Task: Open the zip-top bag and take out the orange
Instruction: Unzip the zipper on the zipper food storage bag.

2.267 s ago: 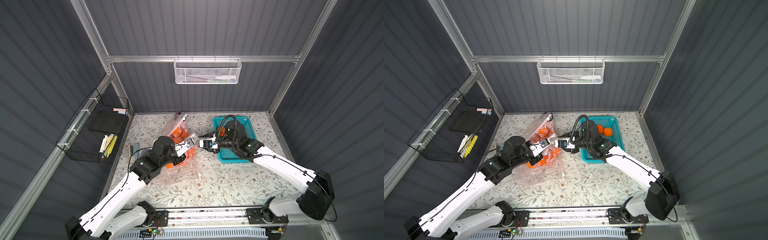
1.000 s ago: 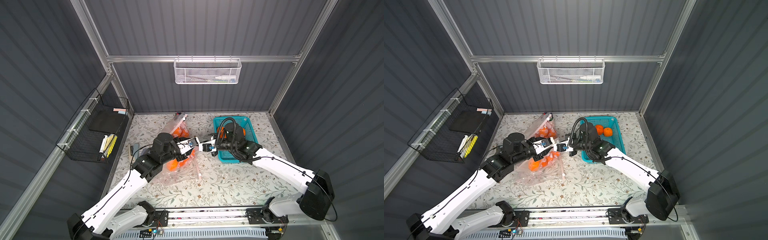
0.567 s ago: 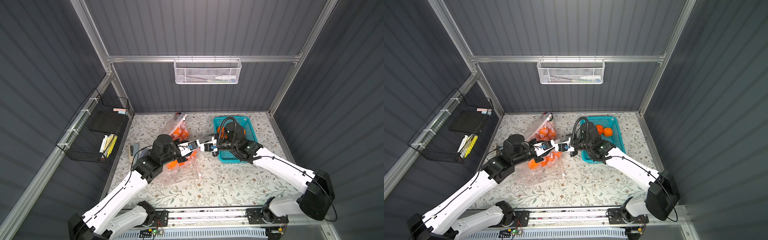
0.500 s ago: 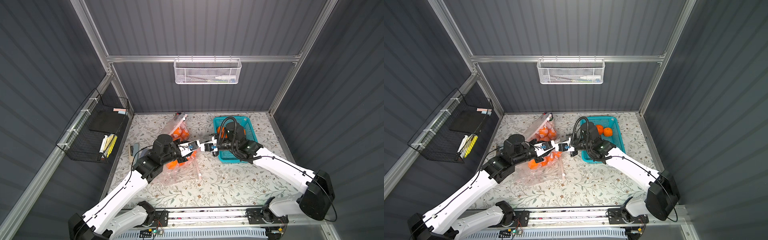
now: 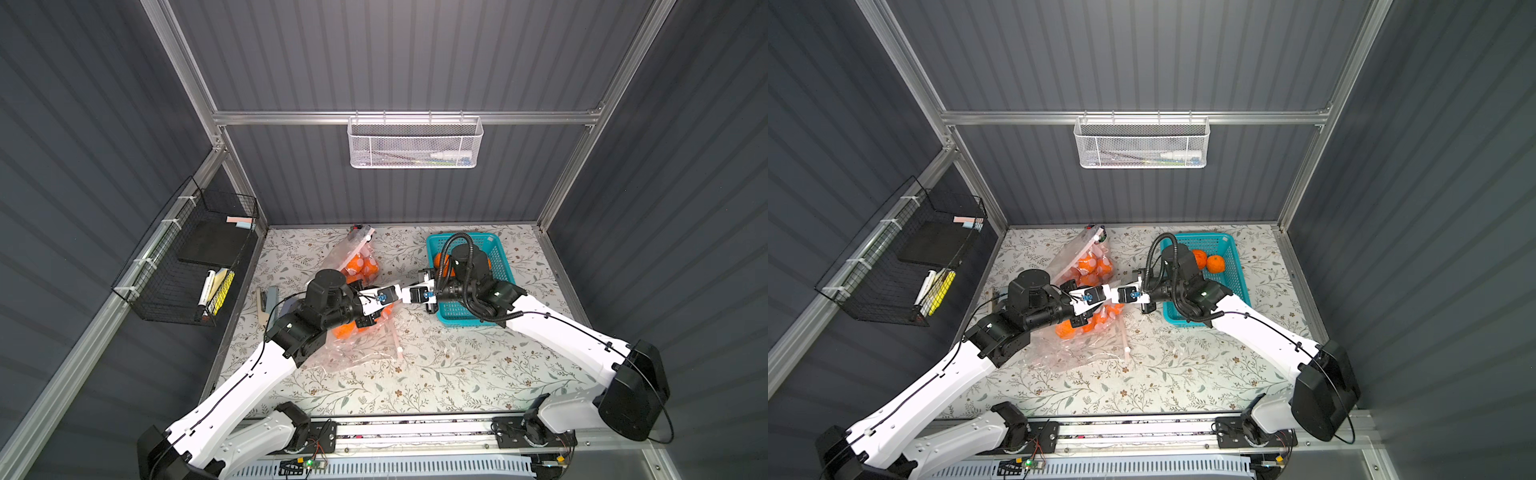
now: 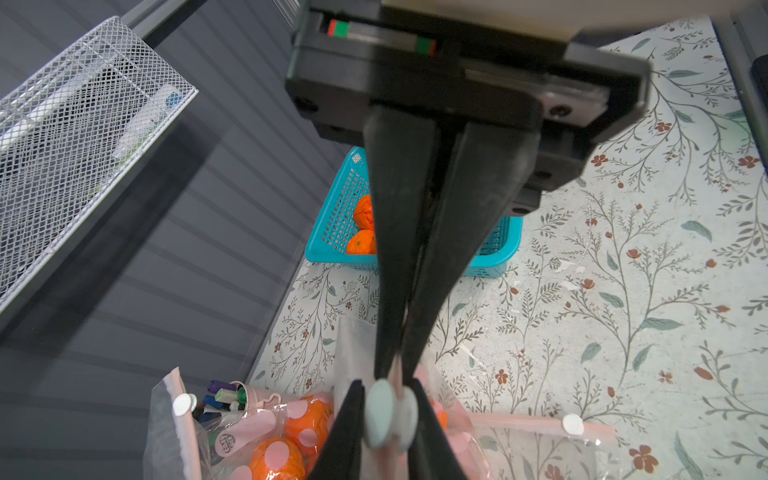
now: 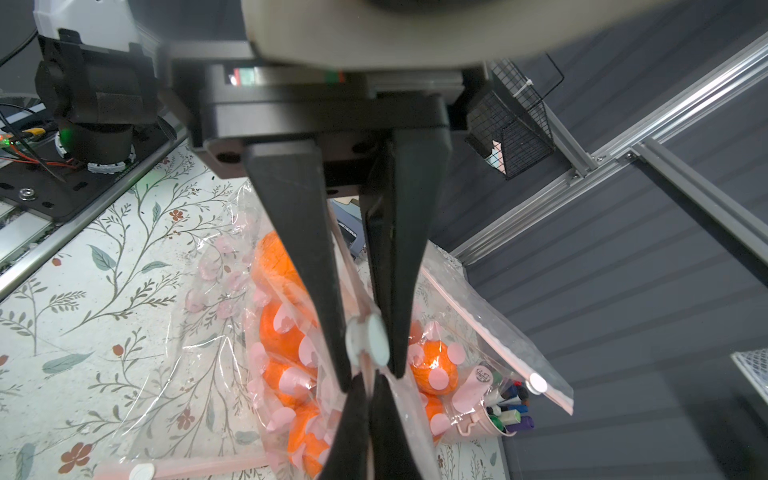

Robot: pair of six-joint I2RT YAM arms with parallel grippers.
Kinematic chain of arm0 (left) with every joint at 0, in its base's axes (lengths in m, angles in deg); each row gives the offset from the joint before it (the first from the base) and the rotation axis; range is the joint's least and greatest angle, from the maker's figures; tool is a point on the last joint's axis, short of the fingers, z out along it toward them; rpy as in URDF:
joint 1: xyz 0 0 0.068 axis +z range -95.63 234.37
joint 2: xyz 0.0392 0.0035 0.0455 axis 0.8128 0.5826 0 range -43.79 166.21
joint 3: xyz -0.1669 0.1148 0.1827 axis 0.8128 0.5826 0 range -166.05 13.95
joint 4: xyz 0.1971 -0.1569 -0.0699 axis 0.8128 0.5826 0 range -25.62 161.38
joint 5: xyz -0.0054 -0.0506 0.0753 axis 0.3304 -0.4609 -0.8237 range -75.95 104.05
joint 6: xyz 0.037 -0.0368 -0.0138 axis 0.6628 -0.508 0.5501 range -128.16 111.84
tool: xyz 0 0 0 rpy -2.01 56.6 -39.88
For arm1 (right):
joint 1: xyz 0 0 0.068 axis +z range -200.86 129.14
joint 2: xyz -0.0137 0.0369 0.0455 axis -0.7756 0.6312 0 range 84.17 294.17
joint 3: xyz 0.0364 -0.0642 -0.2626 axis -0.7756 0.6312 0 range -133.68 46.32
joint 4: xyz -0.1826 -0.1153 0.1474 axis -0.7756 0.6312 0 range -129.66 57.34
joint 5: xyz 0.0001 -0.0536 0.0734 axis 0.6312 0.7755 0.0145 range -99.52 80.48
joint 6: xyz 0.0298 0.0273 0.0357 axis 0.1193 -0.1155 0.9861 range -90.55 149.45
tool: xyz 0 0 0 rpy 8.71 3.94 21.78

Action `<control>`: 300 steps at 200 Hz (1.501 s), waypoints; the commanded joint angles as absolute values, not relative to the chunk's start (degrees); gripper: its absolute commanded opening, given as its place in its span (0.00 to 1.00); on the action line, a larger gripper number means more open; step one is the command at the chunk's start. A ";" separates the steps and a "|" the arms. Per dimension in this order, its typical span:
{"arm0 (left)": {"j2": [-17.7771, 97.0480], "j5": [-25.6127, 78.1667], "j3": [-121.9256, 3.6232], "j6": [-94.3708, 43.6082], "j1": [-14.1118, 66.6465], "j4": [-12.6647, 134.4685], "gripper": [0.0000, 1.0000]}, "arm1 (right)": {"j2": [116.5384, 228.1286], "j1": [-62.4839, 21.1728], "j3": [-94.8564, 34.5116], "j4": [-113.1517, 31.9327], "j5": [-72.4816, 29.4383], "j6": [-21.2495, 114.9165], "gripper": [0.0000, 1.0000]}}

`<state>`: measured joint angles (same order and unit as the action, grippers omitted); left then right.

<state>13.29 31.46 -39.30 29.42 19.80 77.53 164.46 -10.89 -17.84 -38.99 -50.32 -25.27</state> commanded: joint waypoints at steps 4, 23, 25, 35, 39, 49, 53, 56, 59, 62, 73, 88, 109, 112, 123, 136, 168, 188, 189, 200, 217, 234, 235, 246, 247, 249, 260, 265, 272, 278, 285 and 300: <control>11.66 33.70 -38.25 30.42 19.44 75.08 0.18 | 165.22 -10.90 -19.42 -37.65 -50.96 -25.13 0.00; 11.91 34.07 -37.93 30.51 19.40 75.11 0.18 | 165.37 -10.90 -19.60 -37.47 -51.07 -25.09 0.00; 11.88 34.15 -37.91 30.51 19.39 75.06 0.18 | 165.38 -10.94 -19.67 -37.44 -51.09 -25.05 0.00; 11.90 34.35 -37.92 30.50 19.39 74.97 0.16 | 165.46 -10.98 -19.83 -37.04 -51.34 -25.06 0.00; 11.90 34.43 -37.95 30.59 19.39 74.95 0.15 | 165.53 -11.04 -19.94 -36.90 -51.44 -25.06 0.00; 11.97 34.57 -38.00 30.55 19.44 74.86 0.10 | 165.64 -11.08 -20.03 -36.76 -51.69 -25.05 0.00; 11.93 34.61 -38.12 30.59 19.39 74.82 0.08 | 165.62 -11.12 -20.04 -36.76 -51.71 -25.02 0.00; 11.94 34.78 -38.20 30.55 19.39 74.84 0.07 | 165.67 -11.16 -20.08 -36.76 -51.75 -25.00 0.00; 12.00 34.79 -38.16 30.59 19.39 74.84 0.06 | 165.67 -11.20 -20.12 -36.77 -51.79 -24.99 0.00; 12.01 34.89 -38.17 30.66 19.39 74.84 0.06 | 165.67 -11.18 -20.13 -36.78 -51.80 -24.88 0.00; 11.99 34.99 -38.25 30.58 19.39 75.01 0.05 | 165.73 -11.41 -20.09 -36.76 -52.12 -24.52 0.00; 11.93 34.92 -38.35 30.23 19.39 75.45 0.05 | 165.85 -11.78 -20.22 -36.76 -52.53 -23.92 0.00; 11.76 33.59 -39.10 29.07 19.43 77.03 0.05 | 165.84 -12.97 -20.67 -36.96 -53.41 -22.57 0.00; 11.75 33.28 -39.28 28.91 19.39 77.30 0.05 | 165.87 -13.18 -20.79 -36.96 -53.53 -22.40 0.00; 11.50 32.07 -39.58 28.02 19.39 78.25 0.05 | 165.89 -14.17 -21.13 -36.97 -54.35 -21.99 0.00; 10.93 31.05 -39.66 27.17 19.39 79.27 0.05 | 165.70 -15.45 -21.66 -36.85 -55.62 -21.24 0.00; 9.37 28.19 -40.45 24.41 19.43 82.42 0.05 | 165.73 -18.33 -21.97 -37.43 -57.64 -19.87 0.00; 8.04 26.36 -40.79 23.10 19.39 84.58 0.06 | 165.76 -19.73 -21.99 -38.14 -58.36 -19.23 0.00; 7.96 26.31 -40.80 23.11 19.39 84.72 0.06 | 165.75 -19.78 -22.03 -38.20 -58.42 -19.19 0.00; 7.17 25.53 -41.11 22.63 19.40 86.19 0.06 | 165.73 -20.39 -21.97 -38.58 -58.80 -18.71 0.00; 6.13 24.08 -41.77 22.08 19.39 88.11 0.05 | 165.87 -21.12 -21.97 -39.02 -59.00 -18.33 0.00; 5.15 24.11 -41.95 21.72 19.39 88.59 0.06 | 166.12 -21.51 -21.98 -39.40 -59.01 -18.20 0.00; 5.11 24.13 -41.90 21.68 19.39 88.62 0.06 | 166.10 -21.55 -21.98 -39.44 -59.01 -18.19 0.00; 4.49 24.11 -41.48 21.03 19.40 88.73 0.06 | 166.25 -21.65 -21.97 -39.49 -59.14 -18.22 0.00; 4.47 24.09 -41.45 20.98 19.39 88.73 0.06 | 166.26 -21.62 -21.97 -39.53 -59.16 -18.25 0.00; 4.40 24.07 -41.38 20.88 19.39 88.73 0.06 | 166.30 -21.62 -21.97 -39.50 -59.24 -18.20 0.00; 4.38 24.07 -41.07 20.86 19.39 88.89 0.07 | 166.34 -21.60 -21.89 -39.70 -59.49 -18.02 0.00; 4.47 24.07 -40.88 20.88 19.39 88.81 0.07 | 166.35 -21.59 -21.84 -39.79 -59.66 -17.85 0.00; 4.59 24.07 -40.57 20.76 19.39 88.73 0.07 | 166.43 -21.59 -21.79 -39.82 -60.13 -17.87 0.00; 4.81 24.06 -40.38 20.69 19.39 88.65 0.07 | 166.52 -21.60 -21.77 -39.77 -60.48 -17.93 0.00; 5.08 24.13 -40.17 20.67 19.39 88.49 0.07 | 166.53 -21.66 -21.88 -39.72 -60.65 -17.97 0.00; 5.87 24.82 -39.97 20.58 19.39 87.48 0.08 | 166.53 -21.59 -21.96 -39.40 -61.29 -18.05 0.00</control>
<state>8.85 28.38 -40.26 21.88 18.14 79.89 166.38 -15.15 -20.71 -40.06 -65.25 -18.34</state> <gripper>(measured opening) 0.121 0.048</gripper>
